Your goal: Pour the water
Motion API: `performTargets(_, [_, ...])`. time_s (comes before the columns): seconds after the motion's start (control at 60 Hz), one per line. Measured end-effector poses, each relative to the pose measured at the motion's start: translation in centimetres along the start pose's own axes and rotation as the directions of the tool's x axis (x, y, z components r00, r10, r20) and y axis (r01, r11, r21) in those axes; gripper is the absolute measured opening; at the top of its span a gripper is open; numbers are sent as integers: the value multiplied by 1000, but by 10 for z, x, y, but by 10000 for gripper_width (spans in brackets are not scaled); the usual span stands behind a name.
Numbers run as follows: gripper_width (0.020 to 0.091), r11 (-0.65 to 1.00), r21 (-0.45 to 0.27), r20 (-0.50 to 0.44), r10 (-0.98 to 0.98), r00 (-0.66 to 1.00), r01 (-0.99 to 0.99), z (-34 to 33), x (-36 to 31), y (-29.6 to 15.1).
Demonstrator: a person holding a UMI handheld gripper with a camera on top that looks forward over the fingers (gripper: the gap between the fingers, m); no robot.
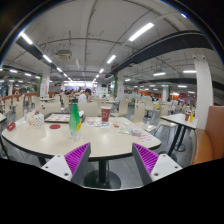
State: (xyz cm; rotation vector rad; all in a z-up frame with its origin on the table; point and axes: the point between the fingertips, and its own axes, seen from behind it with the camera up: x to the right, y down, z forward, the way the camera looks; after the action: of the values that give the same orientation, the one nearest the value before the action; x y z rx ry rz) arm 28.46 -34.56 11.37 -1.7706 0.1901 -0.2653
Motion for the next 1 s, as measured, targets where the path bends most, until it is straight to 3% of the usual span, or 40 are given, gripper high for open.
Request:
performTargets(0.433, [851, 1000, -14, 89, -6, 996, 7, 49, -20, -8])
performTargets(0.667, [852, 999, -9, 222, -37, 974, 40, 147, -124, -20])
performTargets(0.8, [851, 999, -53, 265, 22, 964, -9, 198, -172, -27])
performTargets(0.933, [848, 997, -77, 206, 5, 979, 11, 242, -181, -32])
performTargets(0.983, [794, 995, -95, 183, -8, 983, 26, 255, -185, -26])
performTargets(1.0, [712, 994, -105, 177, -11, 984, 30, 259, -185, -24])
